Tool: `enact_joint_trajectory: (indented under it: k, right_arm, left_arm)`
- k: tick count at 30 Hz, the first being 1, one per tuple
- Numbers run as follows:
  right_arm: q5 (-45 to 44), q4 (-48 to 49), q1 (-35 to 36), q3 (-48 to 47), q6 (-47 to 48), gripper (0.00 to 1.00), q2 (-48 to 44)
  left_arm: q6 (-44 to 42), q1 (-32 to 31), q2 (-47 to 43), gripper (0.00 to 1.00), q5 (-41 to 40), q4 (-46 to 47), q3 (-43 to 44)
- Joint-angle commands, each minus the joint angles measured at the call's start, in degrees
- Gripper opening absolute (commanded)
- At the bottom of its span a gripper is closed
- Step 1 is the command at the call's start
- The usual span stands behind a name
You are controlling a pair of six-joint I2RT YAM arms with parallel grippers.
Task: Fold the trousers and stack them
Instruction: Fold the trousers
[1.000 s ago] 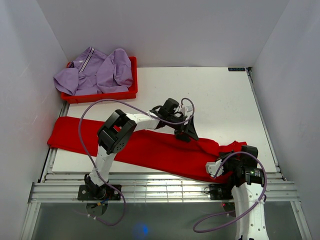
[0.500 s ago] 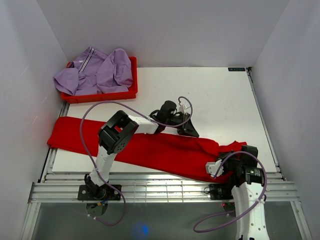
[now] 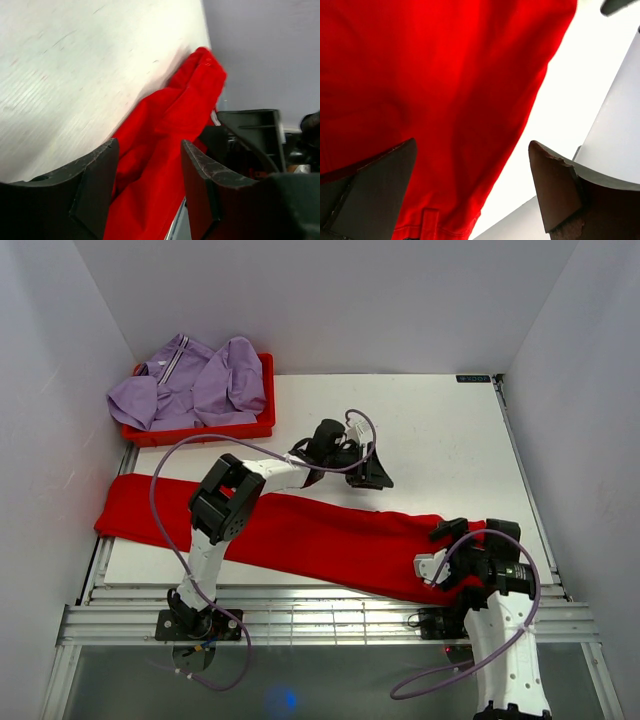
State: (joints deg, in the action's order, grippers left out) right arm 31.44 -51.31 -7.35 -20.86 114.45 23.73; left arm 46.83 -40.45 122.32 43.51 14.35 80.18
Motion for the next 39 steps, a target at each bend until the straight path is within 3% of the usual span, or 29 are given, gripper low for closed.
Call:
enact_joint_trajectory:
  k: [1,5,6,7,10,16,21,24,30,37,39]
  right_arm:
    - [0.64,0.24,0.41,-1.63,8.08,0.97,2.19]
    - [1.69,-0.19,0.41,-8.30,1.66,0.97,12.36]
    - [2.65,-1.06,0.41,-10.41,-0.18,0.97,14.40]
    - [3.27,-1.68,0.41,-15.47,-4.72,0.97,16.68]
    - [6.07,-9.11,0.41,-27.33,-11.51,0.97,26.26]
    - [11.97,-23.82,1.99,-42.40,-23.97,1.00,42.88]
    - [13.29,-23.93,8.14,-44.00,-34.97,1.00,51.31]
    - [12.95,-23.05,13.32,-44.35,-39.72,0.95,55.44]
    - [8.65,-11.46,16.67,-41.54,-47.56,0.92,58.97]
    - [1.79,-3.28,21.68,-33.55,-49.24,0.70,56.70]
    - [0.04,-0.12,23.43,-31.00,-50.99,0.57,54.51]
  left_arm:
    - [-8.59,0.02,-4.28,0.63,-1.42,-18.38,1.03]
    - [-8.86,-1.29,-5.51,0.53,0.61,-20.59,-2.38]
    - [-8.86,-1.56,-5.78,0.49,1.05,-20.33,-3.09]
    - [-8.95,-1.83,-6.04,0.36,1.23,-19.80,-3.80]
    - [-8.60,-2.44,-7.27,0.22,1.23,-16.99,-6.44]
    - [-11.49,-3.32,-8.94,0.17,0.35,-15.23,-7.14]
    - [-13.95,-3.76,-10.88,0.15,-1.49,-14.88,-8.55]
    - [-14.40,-3.76,-11.67,0.13,-1.58,-14.88,-9.25]
    - [-14.75,-3.76,-12.46,0.11,-1.23,-12.94,-10.13]
    - [-15.19,-3.85,-14.22,0.08,-1.41,-12.59,-12.41]
    - [-14.75,-3.85,-14.83,0.07,-1.32,-12.24,-13.55]
